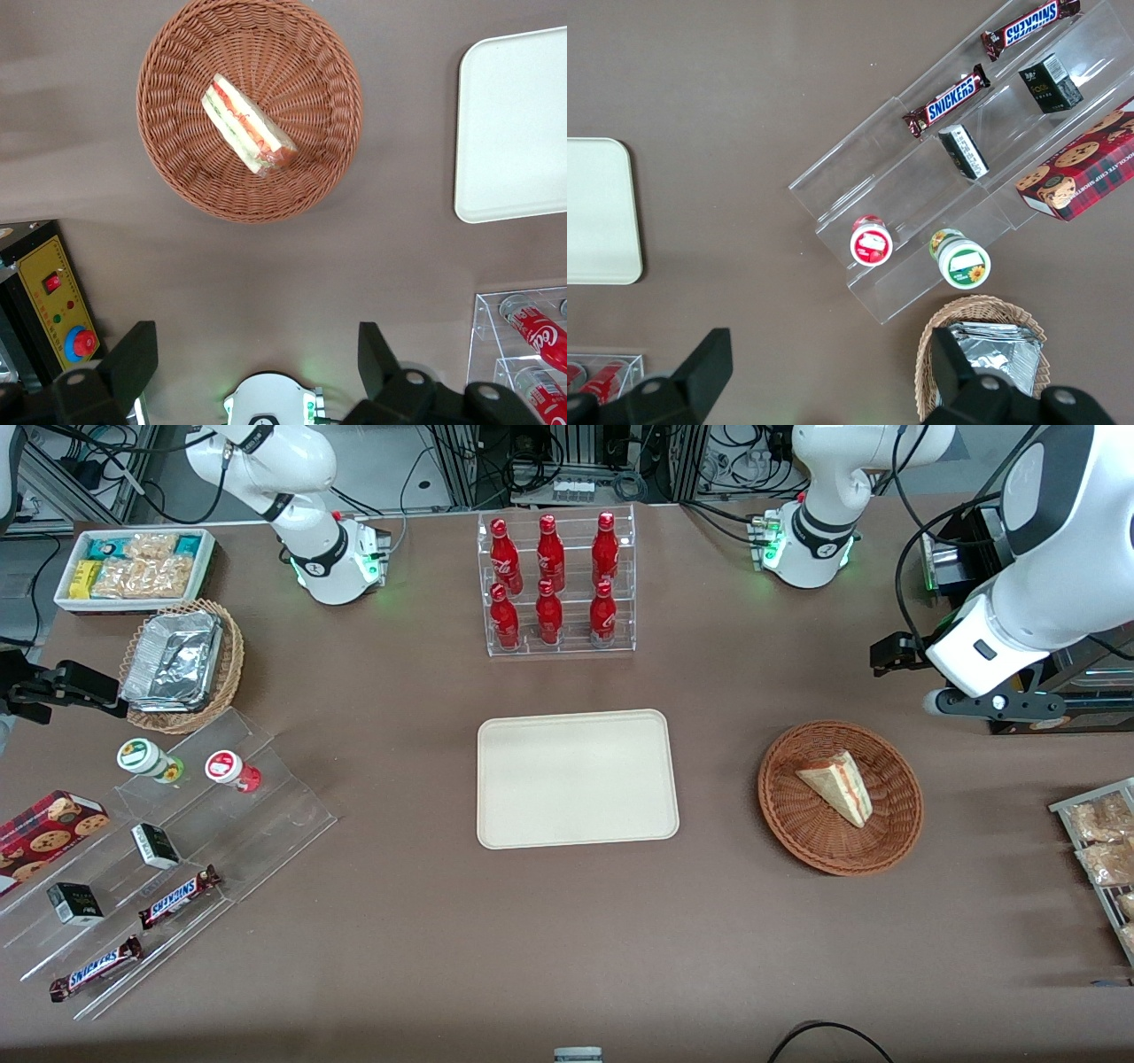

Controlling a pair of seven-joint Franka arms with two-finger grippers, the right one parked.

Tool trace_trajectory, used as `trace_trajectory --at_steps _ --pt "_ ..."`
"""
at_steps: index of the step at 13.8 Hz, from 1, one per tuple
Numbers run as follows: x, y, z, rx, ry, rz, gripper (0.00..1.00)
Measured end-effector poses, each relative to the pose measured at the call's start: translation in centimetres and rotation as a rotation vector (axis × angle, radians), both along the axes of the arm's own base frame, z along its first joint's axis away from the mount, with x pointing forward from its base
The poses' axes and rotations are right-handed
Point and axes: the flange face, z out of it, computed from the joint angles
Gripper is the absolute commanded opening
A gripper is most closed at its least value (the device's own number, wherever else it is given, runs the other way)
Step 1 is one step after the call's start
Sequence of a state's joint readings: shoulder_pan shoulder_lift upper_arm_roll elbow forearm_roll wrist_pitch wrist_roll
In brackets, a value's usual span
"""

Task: Place sandwich from basket to tray
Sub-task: 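Move the left gripper over the sandwich in the wicker basket, then lower the open left gripper around the wrapped sandwich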

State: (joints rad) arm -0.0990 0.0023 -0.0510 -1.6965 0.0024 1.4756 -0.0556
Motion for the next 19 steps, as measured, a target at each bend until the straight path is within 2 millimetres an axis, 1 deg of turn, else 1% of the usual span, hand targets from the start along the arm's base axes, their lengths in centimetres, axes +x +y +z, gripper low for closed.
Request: trace_trajectory --at_steps 5,6,7,9,12,15,19 --pt "0.3 0.2 -0.1 -0.002 -0.013 0.004 1.00" --pt "0.6 0.2 -0.7 -0.002 -0.020 0.004 1.00" --pt "0.9 0.2 -1.6 -0.002 -0.024 0.004 1.00" --pt "1.7 0.2 -4.3 -0.001 -0.023 0.006 1.00" --pt "2.8 0.3 -9.3 -0.003 -0.024 0.009 1.00" --pt "3.3 0.3 -14.0 -0.006 -0.037 0.012 1.00" --pt "3.7 1.4 -18.3 0.007 -0.034 0.080 1.00"
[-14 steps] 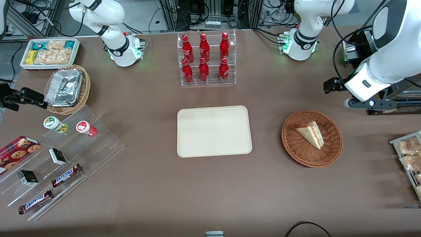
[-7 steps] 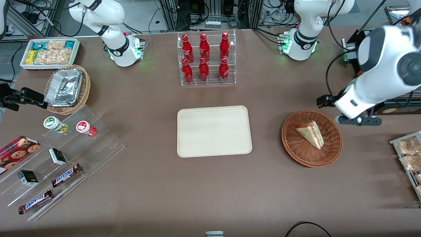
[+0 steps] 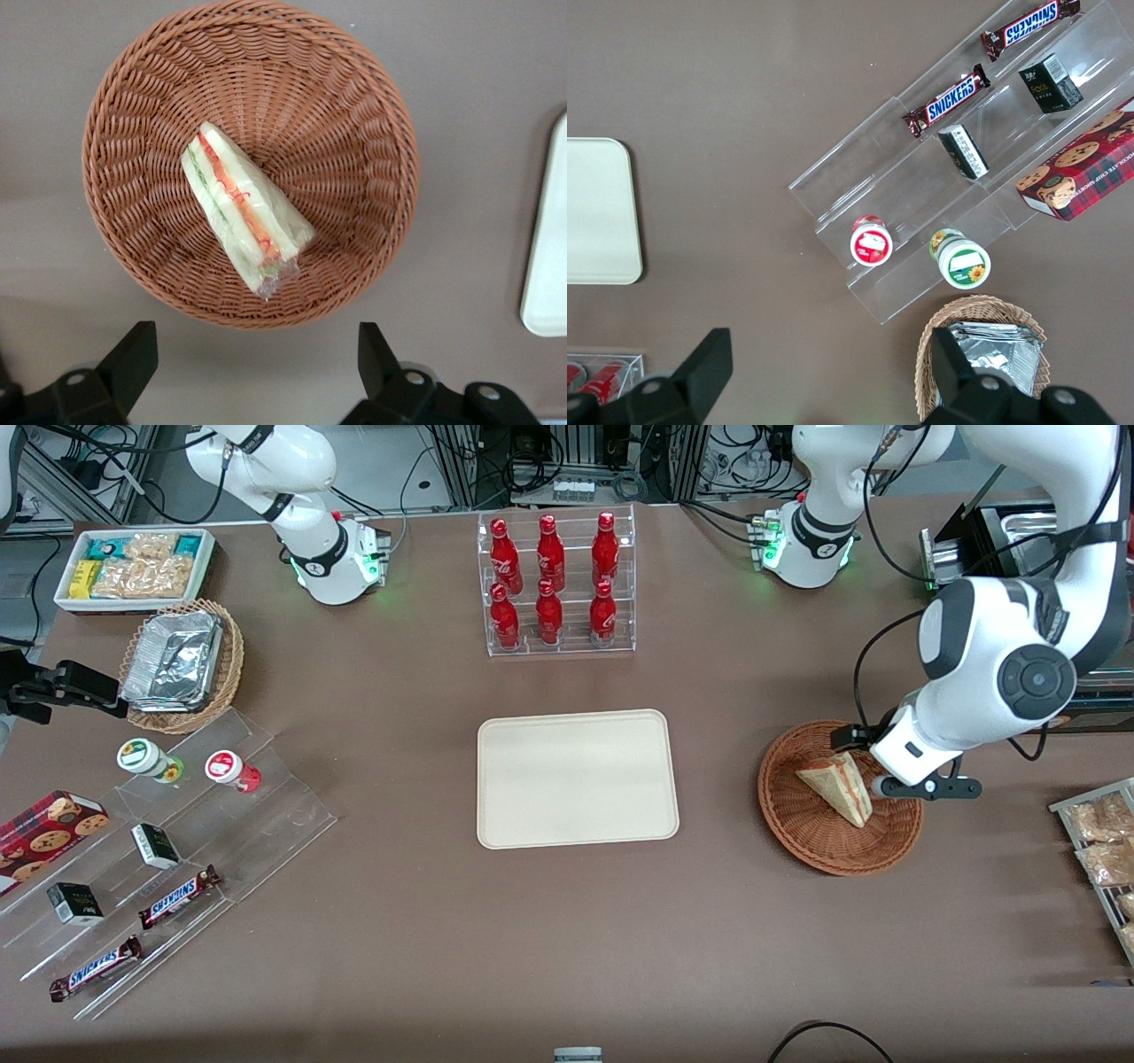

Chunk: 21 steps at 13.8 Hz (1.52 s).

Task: Place sandwich from basket to tray
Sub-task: 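Lower the open left gripper around the wrapped sandwich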

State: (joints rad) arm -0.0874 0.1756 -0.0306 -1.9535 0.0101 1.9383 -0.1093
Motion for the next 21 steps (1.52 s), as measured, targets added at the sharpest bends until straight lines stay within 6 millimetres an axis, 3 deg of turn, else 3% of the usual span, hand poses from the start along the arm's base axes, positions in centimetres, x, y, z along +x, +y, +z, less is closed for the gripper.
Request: trace_trajectory --at_steps 3,6,11,21 --pt "0.7 0.4 -2.3 0.023 -0.005 0.079 1.00" --pt "0.8 1.7 -4.1 0.054 -0.035 0.270 1.00" --pt "0.5 1.6 -5.5 0.110 -0.038 0.580 1.00" --pt "-0.7 1.5 -8.0 0.115 -0.063 0.674 1.00"
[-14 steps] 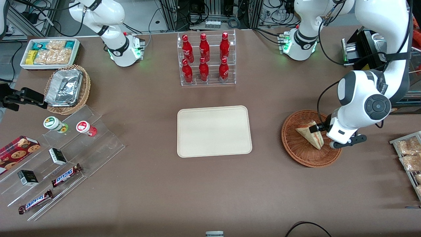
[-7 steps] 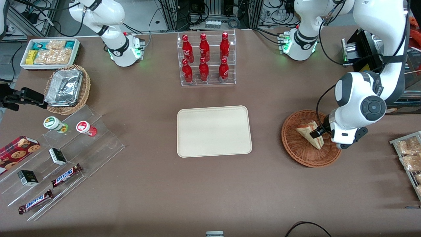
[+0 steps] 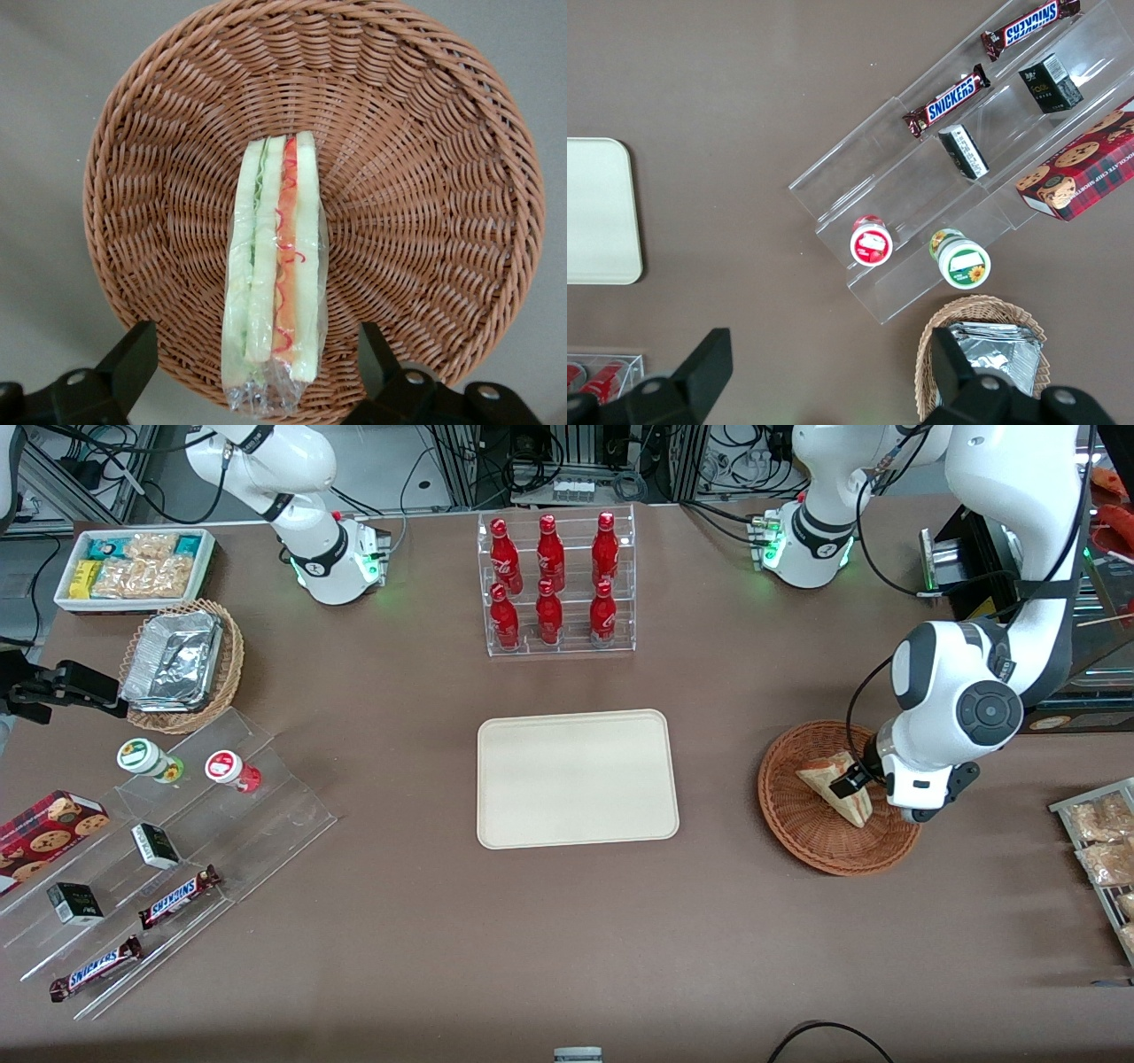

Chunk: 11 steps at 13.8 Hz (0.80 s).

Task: Place sandwich from basket to tray
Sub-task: 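Lower the open left gripper around the wrapped sandwich, then close the left gripper on the sandwich and lift it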

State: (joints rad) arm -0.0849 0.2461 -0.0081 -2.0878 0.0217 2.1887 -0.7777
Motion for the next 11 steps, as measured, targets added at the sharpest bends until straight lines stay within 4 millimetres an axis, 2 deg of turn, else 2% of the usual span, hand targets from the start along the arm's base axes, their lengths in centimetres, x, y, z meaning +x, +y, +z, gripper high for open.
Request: trace_trajectory --at_steps 11 --pt "-1.5 -0.3 -2.9 -0.003 -0.034 0.029 1.00"
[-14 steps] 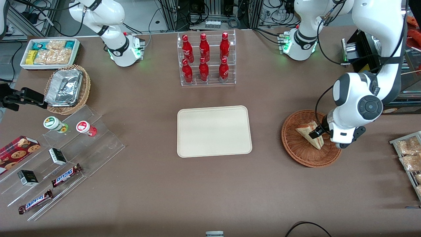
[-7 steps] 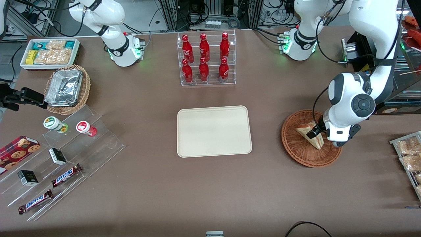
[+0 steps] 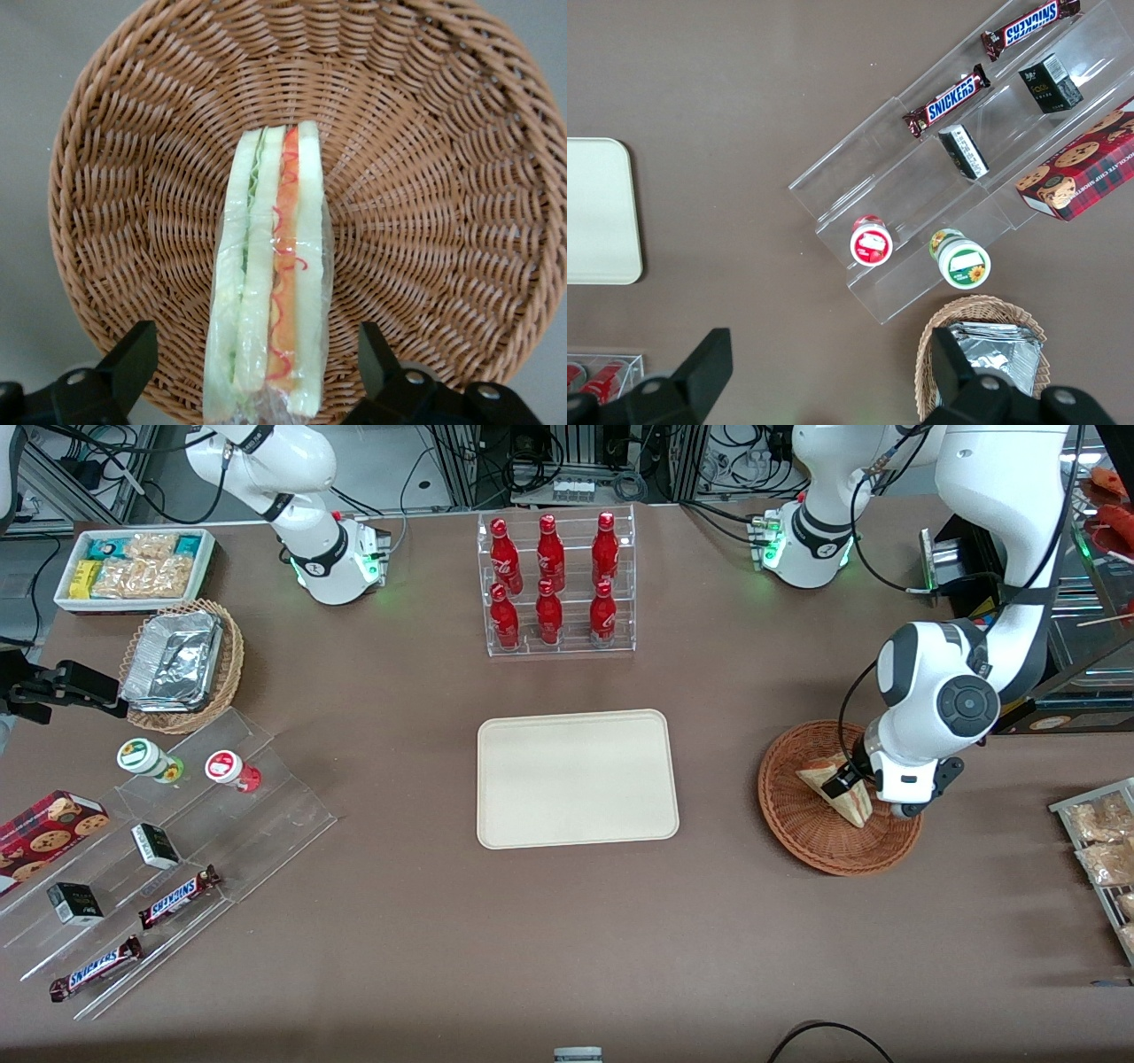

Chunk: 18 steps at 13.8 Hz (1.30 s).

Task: Place sandwich from basket to tray
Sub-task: 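Close the left gripper on the sandwich and lift it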

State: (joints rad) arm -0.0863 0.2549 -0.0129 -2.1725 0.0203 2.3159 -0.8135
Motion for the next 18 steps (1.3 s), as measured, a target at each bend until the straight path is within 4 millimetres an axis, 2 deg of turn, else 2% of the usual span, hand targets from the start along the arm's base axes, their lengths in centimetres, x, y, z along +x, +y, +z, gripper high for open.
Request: trace_trajectory --at_steps 1,2,3,5,6,7,14,16,18 --pt "-0.1 0.0 -0.3 0.000 0.001 0.001 1.00" --pt "-0.1 0.0 -0.5 0.000 0.004 0.001 0.94" --pt "-0.1 0.0 -0.7 0.000 0.007 0.002 0.81" --pt "-0.2 0.0 -1.0 0.001 0.012 0.007 0.23" --pt "-0.2 0.0 -1.1 0.002 0.014 0.015 0.04" --pt "-0.2 0.0 -1.2 0.003 0.016 0.026 0.00" --pt "-0.1 -0.1 -1.1 0.005 0.015 0.042 0.00" --pt "0.3 -0.5 -0.2 0.005 0.026 0.036 0.00" --pt "1.0 -2.1 1.6 0.003 0.051 0.011 0.00"
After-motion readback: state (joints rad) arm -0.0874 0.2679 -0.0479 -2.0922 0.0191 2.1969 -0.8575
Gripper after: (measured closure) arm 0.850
